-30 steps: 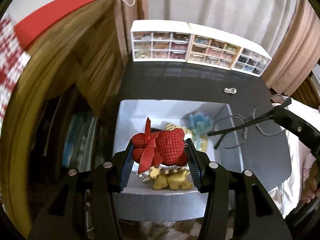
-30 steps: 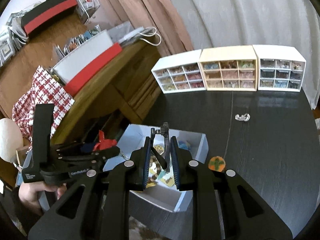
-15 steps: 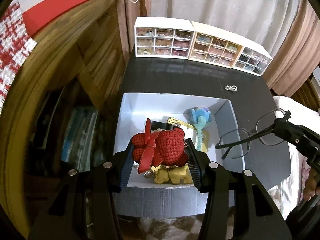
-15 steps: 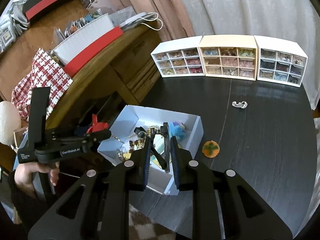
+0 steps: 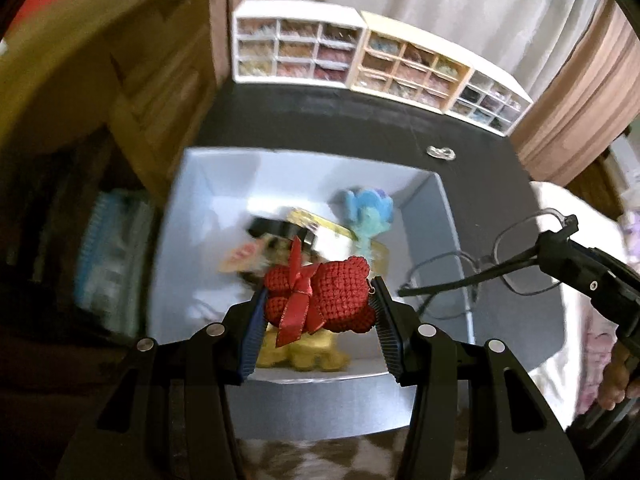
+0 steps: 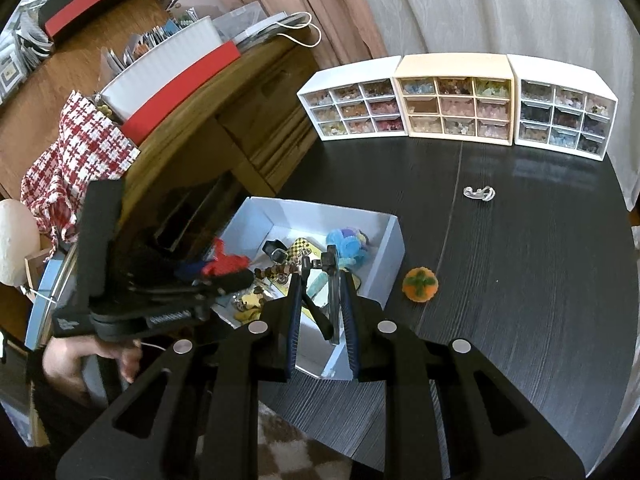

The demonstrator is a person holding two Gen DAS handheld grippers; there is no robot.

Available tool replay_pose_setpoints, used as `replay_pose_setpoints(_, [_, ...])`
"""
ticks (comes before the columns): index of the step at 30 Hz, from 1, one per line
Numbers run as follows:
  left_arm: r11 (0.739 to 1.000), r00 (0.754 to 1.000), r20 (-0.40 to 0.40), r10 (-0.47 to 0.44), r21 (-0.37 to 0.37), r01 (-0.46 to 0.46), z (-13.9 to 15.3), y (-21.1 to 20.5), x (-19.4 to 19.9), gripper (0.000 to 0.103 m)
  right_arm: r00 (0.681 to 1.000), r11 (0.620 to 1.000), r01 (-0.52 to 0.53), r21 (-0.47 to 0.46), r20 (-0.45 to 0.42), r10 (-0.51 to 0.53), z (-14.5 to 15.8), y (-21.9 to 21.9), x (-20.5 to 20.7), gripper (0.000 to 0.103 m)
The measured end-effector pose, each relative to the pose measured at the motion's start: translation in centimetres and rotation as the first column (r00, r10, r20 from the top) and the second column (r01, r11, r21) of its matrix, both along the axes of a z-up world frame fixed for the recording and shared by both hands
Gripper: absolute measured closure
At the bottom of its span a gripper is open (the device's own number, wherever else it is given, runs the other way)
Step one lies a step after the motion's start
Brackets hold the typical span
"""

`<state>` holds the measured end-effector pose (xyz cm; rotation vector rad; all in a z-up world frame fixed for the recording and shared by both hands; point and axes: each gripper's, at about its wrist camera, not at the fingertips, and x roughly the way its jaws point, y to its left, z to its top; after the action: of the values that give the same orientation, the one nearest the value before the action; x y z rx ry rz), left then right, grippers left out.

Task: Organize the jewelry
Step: 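Drop the red bear into the box with the left tool while the right tool brings the eyeglasses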

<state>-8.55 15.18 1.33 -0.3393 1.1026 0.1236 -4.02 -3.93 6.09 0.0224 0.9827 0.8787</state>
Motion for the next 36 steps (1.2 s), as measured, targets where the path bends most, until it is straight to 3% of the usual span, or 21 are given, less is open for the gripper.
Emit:
replay_pose_setpoints(2, [0.998,1.0,-0.012,-0.003,-0.056,0.002,-1.3,0.1,0.1,0.053,1.0,1.0,0.001,0.0,-0.005,-0.001,-0.1,0.0,0.1,0.083])
replay_pose_setpoints(8, [0.998,0.993,-0.096,0.064,0.019,-0.063,-4.5,1.0,-0.2,0.053,1.0,1.0,0.002,-0.015,-0.012,-0.002,-0.5,0.5,0.3,0.083])
replay_pose_setpoints(15, [0.996,0.995,-0.081,0.053,0.076,-0.047,-4.6,0.7,-0.5,0.053,1.0,0.999,-0.001,-0.033,-0.02,0.0,-1.2,1.1,0.7,0.083])
replay_pose_setpoints(23, [0.998,0.998,-0.043,0.038,0.052,-0.035,-4.2,0.6,-1.3,0.053,0.999,0.999,0.005,-0.037,-0.043,-0.007,-2.4,2.2,1.2,0.083])
replay_pose_setpoints(31, [0.996,0.998,-0.05,0.029,0.091,-0.024,-4.4,0.2,-1.1,0.052,0.999,1.0,-0.001,-0.022,-0.044,0.0,-2.3,3.1,1.9,0.083])
replay_pose_setpoints(36, [0.995,0.999,-0.034,0.037,0.097,-0.033,-4.4,0.3,-1.1,0.052,0.995,0.997,0.075,0.027,-0.067,-0.073,-2.6,3.9,3.4,0.083])
